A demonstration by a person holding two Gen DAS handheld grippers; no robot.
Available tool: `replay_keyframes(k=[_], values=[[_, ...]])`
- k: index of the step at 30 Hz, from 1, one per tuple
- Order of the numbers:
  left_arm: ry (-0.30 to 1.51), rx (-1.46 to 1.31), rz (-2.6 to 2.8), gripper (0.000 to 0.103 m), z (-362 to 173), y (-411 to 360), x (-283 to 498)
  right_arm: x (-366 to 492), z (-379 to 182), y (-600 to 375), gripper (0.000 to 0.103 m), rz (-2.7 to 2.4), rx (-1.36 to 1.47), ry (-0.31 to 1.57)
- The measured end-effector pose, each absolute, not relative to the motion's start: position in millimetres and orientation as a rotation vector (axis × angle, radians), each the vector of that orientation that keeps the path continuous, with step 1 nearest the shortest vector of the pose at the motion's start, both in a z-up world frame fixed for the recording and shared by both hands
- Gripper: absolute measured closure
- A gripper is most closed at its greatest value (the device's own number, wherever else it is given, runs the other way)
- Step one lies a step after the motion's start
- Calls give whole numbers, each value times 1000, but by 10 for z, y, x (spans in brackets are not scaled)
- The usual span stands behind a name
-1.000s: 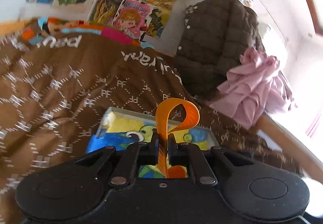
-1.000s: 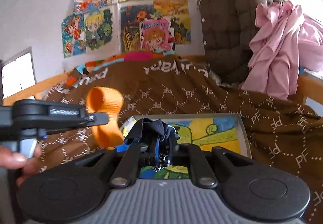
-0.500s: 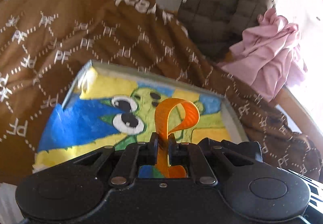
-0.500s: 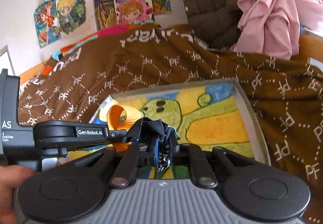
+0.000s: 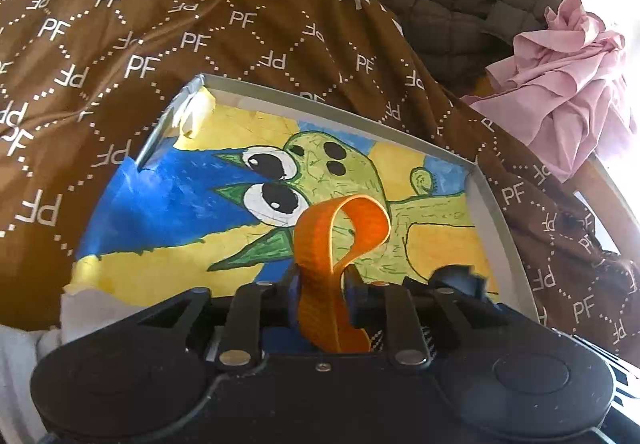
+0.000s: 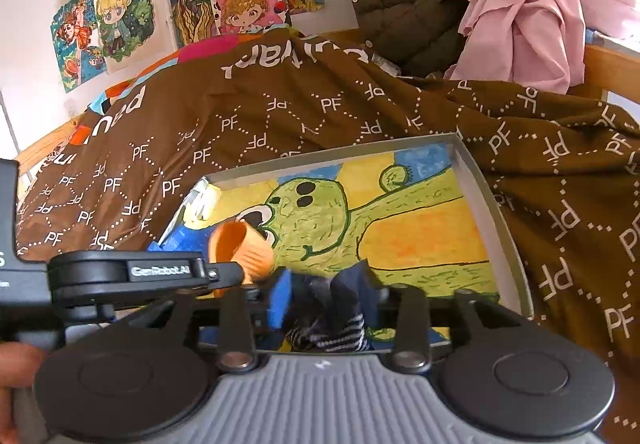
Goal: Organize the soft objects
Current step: 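Carry both items over the painted tray while the right tool releases the black cloth inside, then open the left tool to drop the orange strap into the tray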
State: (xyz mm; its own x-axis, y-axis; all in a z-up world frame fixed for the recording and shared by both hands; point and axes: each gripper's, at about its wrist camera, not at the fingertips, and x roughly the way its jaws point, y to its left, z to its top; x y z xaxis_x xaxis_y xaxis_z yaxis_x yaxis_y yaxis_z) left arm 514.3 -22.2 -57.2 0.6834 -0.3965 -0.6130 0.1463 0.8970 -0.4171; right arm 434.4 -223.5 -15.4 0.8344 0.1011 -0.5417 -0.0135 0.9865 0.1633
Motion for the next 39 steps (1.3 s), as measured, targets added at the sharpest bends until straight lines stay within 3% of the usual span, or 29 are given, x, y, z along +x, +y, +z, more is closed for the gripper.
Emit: replay_keyframes(k=[5,11,17,26,39], values=[[738,-336,-279,48,-460,-166,5039,4294,-114,-2304,34,38,164,572],[693,-311,-250,28,-225,-70,4816,4165,10,-2319,16,44,160,535],[609,-274,-228,13,64,12,4471,3875,225,-2312,7,82,144,472],[508,-233,-182,2,443,89,3748,3141,548,-2460,0,124,174,377],[414,-230,-187,1,809,80,2572,2119,771,-2700,0,121,163,295]])
